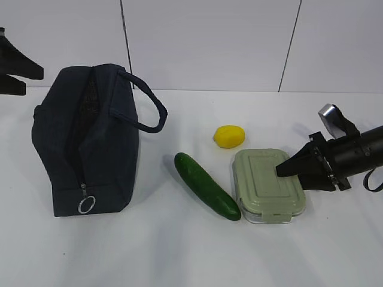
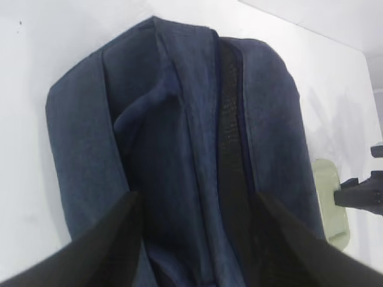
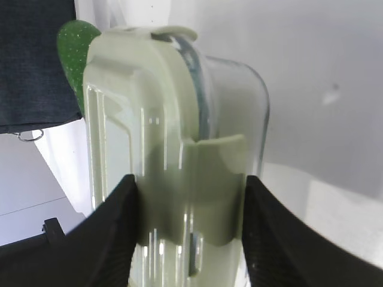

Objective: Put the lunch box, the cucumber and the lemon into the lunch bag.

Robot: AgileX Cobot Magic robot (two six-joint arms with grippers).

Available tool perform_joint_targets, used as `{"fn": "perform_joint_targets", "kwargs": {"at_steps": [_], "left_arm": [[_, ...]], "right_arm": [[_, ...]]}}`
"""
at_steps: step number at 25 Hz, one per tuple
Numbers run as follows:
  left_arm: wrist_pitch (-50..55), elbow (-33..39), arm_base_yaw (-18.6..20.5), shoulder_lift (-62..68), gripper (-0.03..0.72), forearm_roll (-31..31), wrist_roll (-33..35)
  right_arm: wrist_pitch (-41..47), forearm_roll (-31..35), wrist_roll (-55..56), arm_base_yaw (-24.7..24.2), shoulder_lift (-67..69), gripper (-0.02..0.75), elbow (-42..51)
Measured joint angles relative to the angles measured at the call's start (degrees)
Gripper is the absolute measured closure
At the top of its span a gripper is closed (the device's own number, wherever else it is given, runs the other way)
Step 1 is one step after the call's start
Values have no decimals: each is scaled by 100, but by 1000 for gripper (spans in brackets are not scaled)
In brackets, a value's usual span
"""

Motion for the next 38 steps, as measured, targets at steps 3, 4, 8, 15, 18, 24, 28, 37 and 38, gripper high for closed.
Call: {"fn": "perform_joint_targets", "kwargs": {"at_steps": [3,4,8,15,18,24,28,37,38], "left_arm": [[97,-142,-77,252,282,0,9],[108,-154,-108,303,282,0,9],[116,-163,-309,469,283,0,9],[146,-163,-396,557,340,22,9],[157,-163,-396,557,392,52,13],[310,-163,-396,557,480,56,13],[482,-163,-396,557,629,65,50],[637,-163,-396,557,676,55,100],[637,-163,-396,557,676,55,76]], "right_arm": [[0,0,0,0,0,360,0],[0,0,0,0,0,360,0],[0,0,0,0,0,360,0],[-10,0,0,0,0,360,0],[-10,0,0,0,0,360,0],[-10,0,0,0,0,360,0],[-10,0,0,0,0,360,0],[-10,-11,106,0,-42,360,0],[-10,-23,120,0,-97,360,0]]}}
